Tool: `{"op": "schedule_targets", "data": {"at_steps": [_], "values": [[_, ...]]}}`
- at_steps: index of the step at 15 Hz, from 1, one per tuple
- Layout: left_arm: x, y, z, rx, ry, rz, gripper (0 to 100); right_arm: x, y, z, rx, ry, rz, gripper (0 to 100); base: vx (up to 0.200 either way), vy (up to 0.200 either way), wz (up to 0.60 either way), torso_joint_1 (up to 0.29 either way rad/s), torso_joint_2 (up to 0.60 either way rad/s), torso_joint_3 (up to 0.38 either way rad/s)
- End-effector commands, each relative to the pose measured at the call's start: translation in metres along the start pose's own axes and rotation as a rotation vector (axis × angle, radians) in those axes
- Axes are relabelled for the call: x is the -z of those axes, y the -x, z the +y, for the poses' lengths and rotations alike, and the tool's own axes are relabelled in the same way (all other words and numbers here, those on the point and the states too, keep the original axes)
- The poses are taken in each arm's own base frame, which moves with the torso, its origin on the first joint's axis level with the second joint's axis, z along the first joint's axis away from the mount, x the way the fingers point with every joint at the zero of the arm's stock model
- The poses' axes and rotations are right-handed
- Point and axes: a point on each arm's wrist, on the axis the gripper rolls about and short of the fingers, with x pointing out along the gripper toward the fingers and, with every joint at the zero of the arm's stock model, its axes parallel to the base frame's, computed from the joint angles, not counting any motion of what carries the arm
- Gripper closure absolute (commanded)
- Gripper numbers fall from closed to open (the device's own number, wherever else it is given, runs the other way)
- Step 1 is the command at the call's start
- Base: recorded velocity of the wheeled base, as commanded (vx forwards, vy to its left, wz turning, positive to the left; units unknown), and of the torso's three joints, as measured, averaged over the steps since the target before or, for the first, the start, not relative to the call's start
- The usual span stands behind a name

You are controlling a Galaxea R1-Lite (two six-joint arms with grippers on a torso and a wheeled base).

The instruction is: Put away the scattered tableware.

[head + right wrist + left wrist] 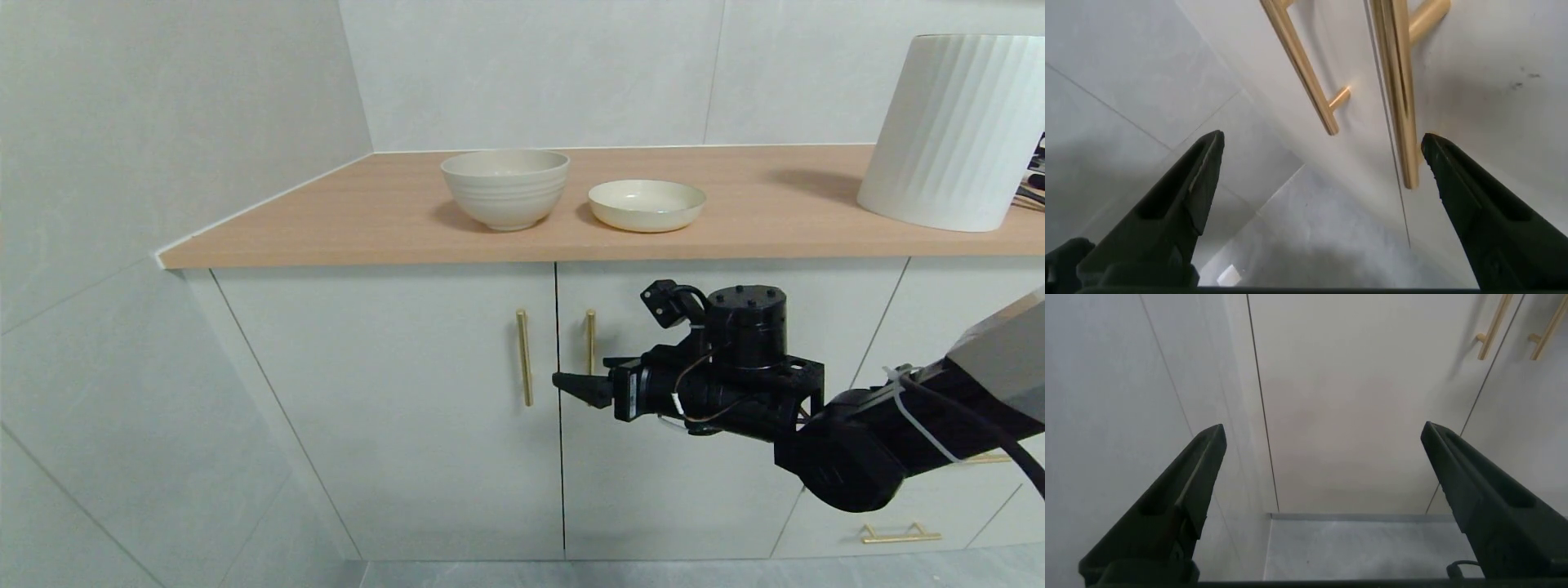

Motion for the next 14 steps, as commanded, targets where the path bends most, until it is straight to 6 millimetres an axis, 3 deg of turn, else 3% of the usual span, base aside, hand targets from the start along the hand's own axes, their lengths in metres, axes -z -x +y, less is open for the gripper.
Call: {"op": "schedule_targets", "data": {"at_steps": [1,7,14], "values": [[0.000,0.000,0.000,-0.001,0.000,0.001,0,0.001,-0.002,-0.002,0.002,-0.005,0.001,0,0.000,0.000,0.00,0.000,0.00,0.000],[0.000,0.000,0.000,-0.001,0.001,0.001,0,-0.001,-0.016,-0.008,-0.015,-0.049,-0.074,0,0.000,0.000,0.00,0.000,0.00,0.000],[0.000,0.000,0.000,-0.001,0.000,0.001,0,-0.001,-0.016,-0.003,-0.044,-0.081,-0.094,0,0.000,0.000,0.00,0.000,0.00,0.000]]}}
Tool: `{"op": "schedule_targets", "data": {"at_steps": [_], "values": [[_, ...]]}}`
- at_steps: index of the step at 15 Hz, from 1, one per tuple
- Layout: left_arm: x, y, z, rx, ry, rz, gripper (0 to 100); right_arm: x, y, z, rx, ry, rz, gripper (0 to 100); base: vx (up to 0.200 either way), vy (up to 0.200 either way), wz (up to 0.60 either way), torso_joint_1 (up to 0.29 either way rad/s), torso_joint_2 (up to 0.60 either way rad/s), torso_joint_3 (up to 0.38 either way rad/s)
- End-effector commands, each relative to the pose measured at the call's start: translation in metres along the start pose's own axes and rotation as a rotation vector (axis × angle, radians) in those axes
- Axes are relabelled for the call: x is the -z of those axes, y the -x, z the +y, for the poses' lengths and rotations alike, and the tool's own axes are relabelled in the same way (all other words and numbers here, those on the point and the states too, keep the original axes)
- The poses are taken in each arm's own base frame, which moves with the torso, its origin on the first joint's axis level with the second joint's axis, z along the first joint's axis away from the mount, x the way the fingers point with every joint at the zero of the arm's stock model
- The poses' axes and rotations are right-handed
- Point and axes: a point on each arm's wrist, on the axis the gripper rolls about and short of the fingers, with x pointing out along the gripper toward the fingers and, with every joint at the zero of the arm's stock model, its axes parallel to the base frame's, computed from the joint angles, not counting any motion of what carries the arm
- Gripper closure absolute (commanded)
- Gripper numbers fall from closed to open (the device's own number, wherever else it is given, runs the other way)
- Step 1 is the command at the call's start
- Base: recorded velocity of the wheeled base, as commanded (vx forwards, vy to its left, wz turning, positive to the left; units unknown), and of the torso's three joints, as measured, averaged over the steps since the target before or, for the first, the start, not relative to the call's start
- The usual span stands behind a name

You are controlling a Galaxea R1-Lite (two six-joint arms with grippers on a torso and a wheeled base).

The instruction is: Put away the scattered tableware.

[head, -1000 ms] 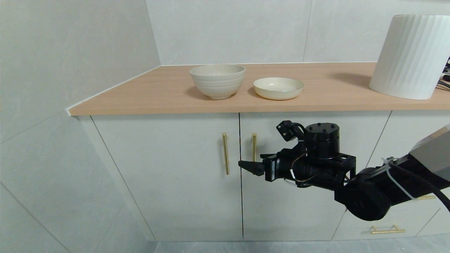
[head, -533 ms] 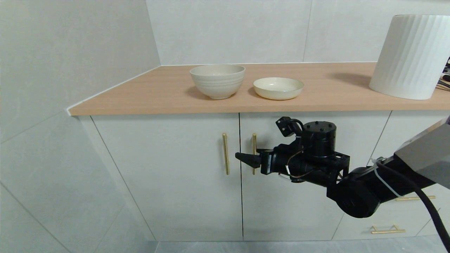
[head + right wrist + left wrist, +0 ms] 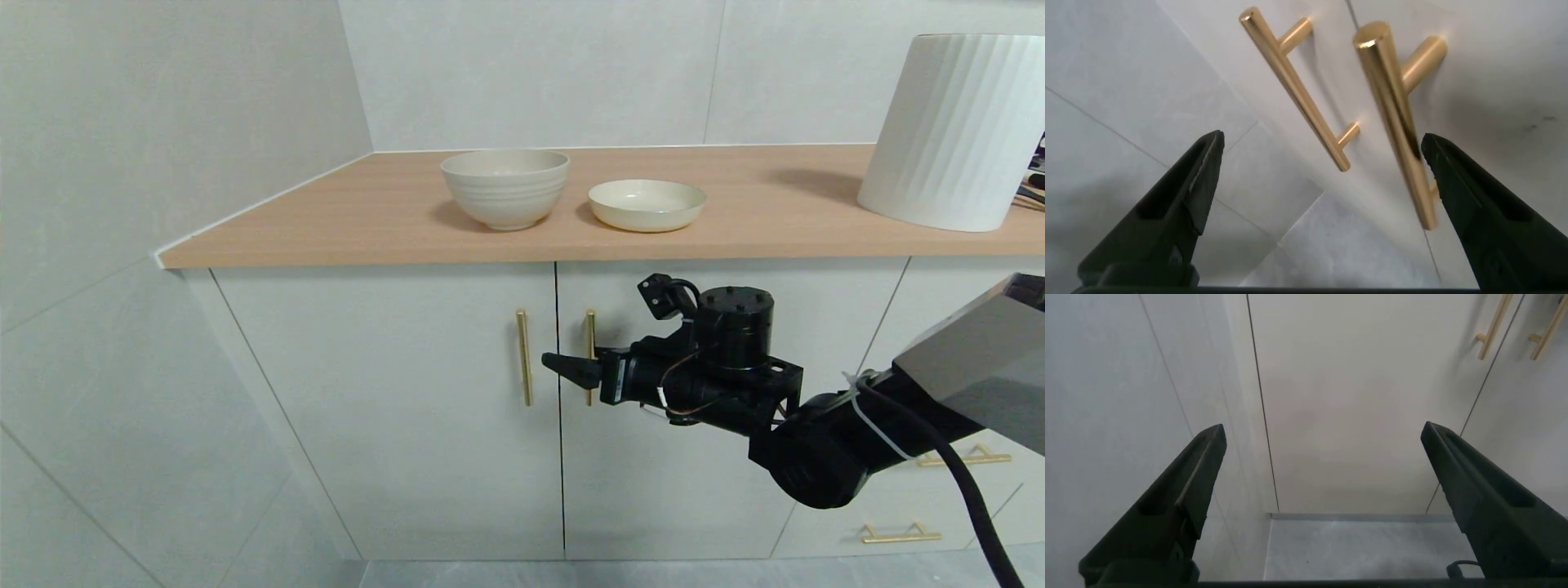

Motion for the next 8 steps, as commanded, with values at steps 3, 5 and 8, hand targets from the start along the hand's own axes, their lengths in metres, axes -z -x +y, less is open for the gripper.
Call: {"op": "schedule_targets", "data": {"at_steps": [3,5,8], "values": [[-0.0001,-0.0001,0.0000,-0.001,0.000,0.001,0,-0.0009,0.0015,0.0071,-0.016,-0.017,-0.001,0,0.000,0.000,0.00,0.000,0.00,0.000],[-0.0001,-0.0001,0.0000,-0.001,0.000,0.001,0,-0.0008,0.0043,0.0081,-0.022,-0.033,0.005,0,0.000,0.000,0.00,0.000,0.00,0.000],[-0.0001,-0.0001,0.0000,-0.001,0.000,0.001,0,0.0007,0.0060,0.0088,-0.024,-0.035,0.012,0,0.000,0.000,0.00,0.000,0.00,0.000]]}}
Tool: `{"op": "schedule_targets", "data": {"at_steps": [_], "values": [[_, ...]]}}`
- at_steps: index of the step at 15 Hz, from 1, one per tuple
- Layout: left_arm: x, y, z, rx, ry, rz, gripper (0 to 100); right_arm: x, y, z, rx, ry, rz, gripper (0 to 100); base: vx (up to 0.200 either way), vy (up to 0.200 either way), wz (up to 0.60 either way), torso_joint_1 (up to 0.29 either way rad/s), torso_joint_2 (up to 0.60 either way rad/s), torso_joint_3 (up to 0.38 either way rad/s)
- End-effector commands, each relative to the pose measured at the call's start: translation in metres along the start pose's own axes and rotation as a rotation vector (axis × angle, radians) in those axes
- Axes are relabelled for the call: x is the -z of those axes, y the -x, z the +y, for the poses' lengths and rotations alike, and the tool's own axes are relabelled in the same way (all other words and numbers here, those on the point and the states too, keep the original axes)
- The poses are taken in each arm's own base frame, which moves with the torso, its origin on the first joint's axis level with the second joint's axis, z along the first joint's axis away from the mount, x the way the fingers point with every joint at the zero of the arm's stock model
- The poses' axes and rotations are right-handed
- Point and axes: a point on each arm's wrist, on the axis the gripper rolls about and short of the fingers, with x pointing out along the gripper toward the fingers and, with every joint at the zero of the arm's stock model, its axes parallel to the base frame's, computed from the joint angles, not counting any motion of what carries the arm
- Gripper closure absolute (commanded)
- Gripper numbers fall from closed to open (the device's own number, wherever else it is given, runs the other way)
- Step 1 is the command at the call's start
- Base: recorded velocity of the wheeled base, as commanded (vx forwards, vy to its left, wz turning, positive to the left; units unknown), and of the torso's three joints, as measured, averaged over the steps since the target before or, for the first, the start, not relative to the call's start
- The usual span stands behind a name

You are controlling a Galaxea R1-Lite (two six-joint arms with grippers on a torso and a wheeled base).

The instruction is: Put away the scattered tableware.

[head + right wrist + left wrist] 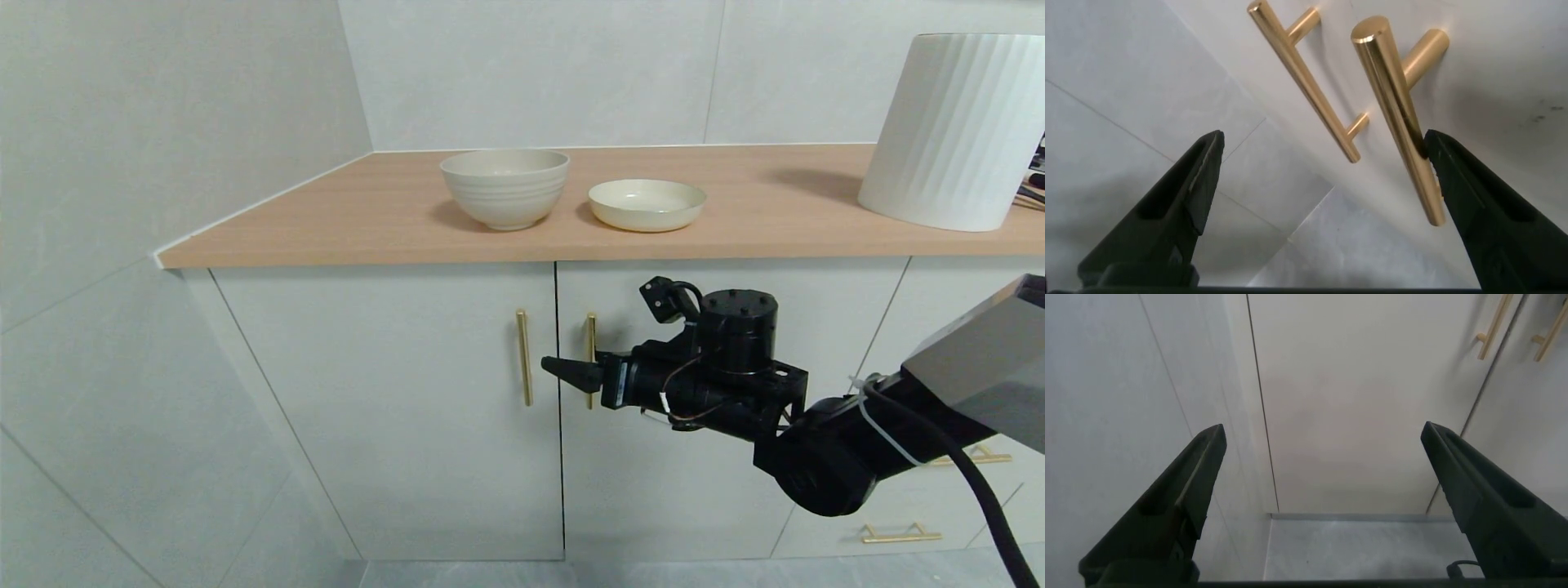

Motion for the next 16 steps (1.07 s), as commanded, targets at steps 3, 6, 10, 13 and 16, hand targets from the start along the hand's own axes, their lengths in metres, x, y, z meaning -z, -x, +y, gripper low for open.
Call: {"op": "schedule_targets", "data": {"at_steps": [3,6,10,13,16], "values": [[0.000,0.000,0.000,-0.001,0.000,0.003,0,0.007,0.005,0.008,-0.023,-0.002,0.030,0,0.000,0.000,0.00,0.000,0.00,0.000],[0.000,0.000,0.000,-0.001,0.000,0.001,0,0.009,0.008,0.013,-0.059,0.008,0.011,0,0.000,0.000,0.00,0.000,0.00,0.000],[0.000,0.000,0.000,-0.001,0.000,0.001,0,0.009,0.014,0.017,-0.073,0.010,0.011,0,0.000,0.000,0.00,0.000,0.00,0.000],[0.000,0.000,0.000,-0.001,0.000,0.001,0,0.011,0.013,0.019,-0.082,0.004,0.021,0,0.000,0.000,0.00,0.000,0.00,0.000],[0.000,0.000,0.000,-0.001,0.000,0.001,0,0.012,0.014,0.020,-0.084,-0.017,0.021,0,0.000,0.000,0.00,0.000,0.00,0.000]]}}
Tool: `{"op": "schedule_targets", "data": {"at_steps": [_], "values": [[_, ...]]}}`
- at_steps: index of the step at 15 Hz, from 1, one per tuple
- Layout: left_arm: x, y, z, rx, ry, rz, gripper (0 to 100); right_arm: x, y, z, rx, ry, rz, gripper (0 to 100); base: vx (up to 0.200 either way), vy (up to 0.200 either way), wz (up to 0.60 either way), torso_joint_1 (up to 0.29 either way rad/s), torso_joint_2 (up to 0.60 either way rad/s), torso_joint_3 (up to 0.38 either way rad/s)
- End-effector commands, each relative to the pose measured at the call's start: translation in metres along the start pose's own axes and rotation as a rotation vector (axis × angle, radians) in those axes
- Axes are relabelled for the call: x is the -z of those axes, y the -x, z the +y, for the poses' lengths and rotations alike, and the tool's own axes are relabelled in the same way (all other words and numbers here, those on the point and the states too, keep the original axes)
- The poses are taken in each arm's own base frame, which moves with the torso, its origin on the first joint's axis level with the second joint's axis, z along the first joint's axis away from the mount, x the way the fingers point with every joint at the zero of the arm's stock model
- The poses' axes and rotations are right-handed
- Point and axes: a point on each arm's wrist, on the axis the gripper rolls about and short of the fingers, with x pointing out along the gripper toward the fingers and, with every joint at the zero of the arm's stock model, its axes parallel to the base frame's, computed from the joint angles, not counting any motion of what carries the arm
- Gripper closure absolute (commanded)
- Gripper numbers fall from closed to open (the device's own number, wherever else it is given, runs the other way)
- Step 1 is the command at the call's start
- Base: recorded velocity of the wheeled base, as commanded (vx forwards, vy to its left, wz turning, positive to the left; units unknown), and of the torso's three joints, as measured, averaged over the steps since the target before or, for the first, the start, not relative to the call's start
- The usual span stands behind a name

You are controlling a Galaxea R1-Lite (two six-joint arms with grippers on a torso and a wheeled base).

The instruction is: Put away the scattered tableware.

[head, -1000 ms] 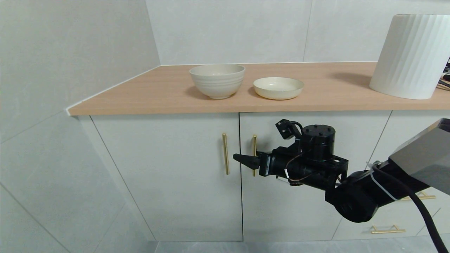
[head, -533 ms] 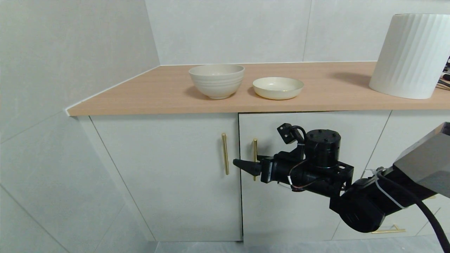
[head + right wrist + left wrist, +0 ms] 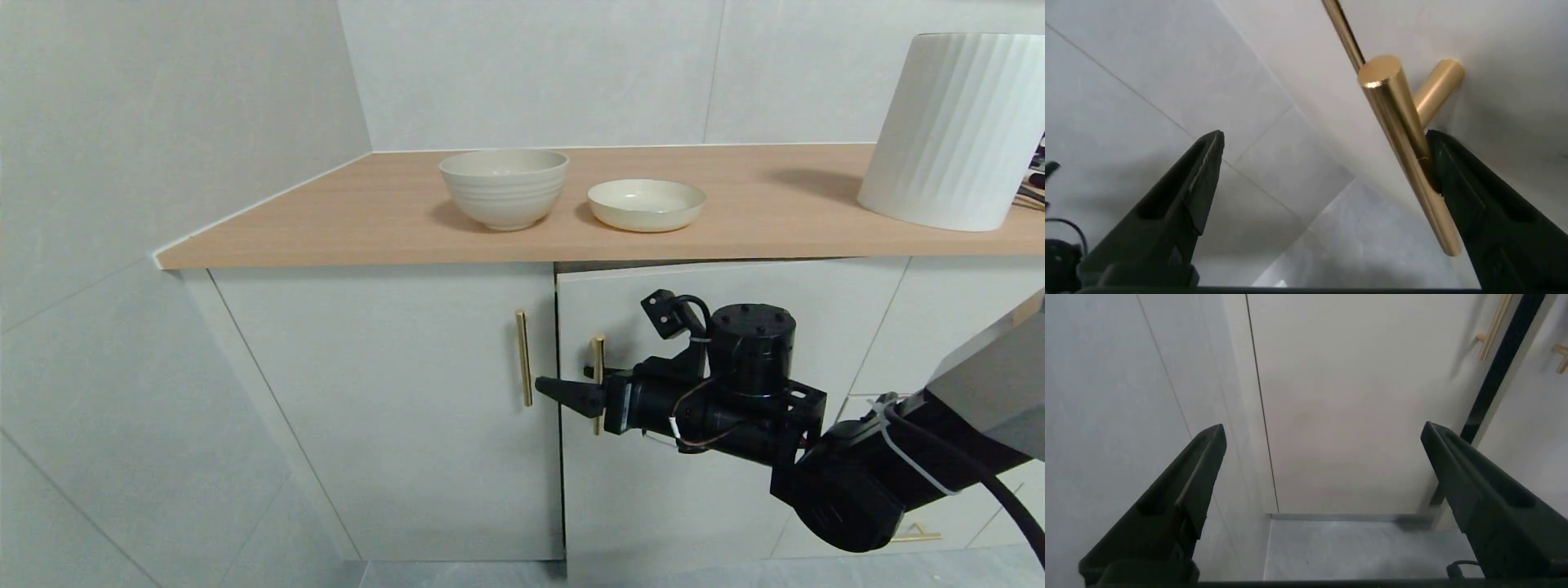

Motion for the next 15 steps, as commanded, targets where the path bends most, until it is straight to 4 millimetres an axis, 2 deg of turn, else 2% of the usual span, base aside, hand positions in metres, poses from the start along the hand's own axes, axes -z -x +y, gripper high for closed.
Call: {"op": "schedule_targets", "data": {"at_steps": [1,3,6,10,13,15], "values": [[0.000,0.000,0.000,-0.001,0.001,0.001,0,-0.001,0.001,0.003,-0.008,-0.003,-0.012,0,0.000,0.000,0.00,0.000,0.00,0.000],[0.000,0.000,0.000,-0.001,0.001,0.001,0,0.004,0.005,0.005,-0.014,-0.007,-0.013,0,0.000,0.000,0.00,0.000,0.00,0.000],[0.000,0.000,0.000,-0.001,0.001,0.001,0,0.007,0.027,0.017,-0.052,-0.001,-0.005,0,0.000,0.000,0.00,0.000,0.00,0.000],[0.000,0.000,0.000,-0.001,0.001,0.001,0,0.011,0.040,0.036,-0.130,0.004,0.024,0,0.000,0.000,0.00,0.000,0.00,0.000],[0.000,0.000,0.000,-0.001,0.001,0.001,0,0.018,0.057,0.040,-0.134,0.003,0.029,0,0.000,0.000,0.00,0.000,0.00,0.000],[0.000,0.000,0.000,-0.001,-0.003,0.001,0,0.017,0.060,0.041,-0.142,0.008,0.018,0,0.000,0.000,0.00,0.000,0.00,0.000]]}}
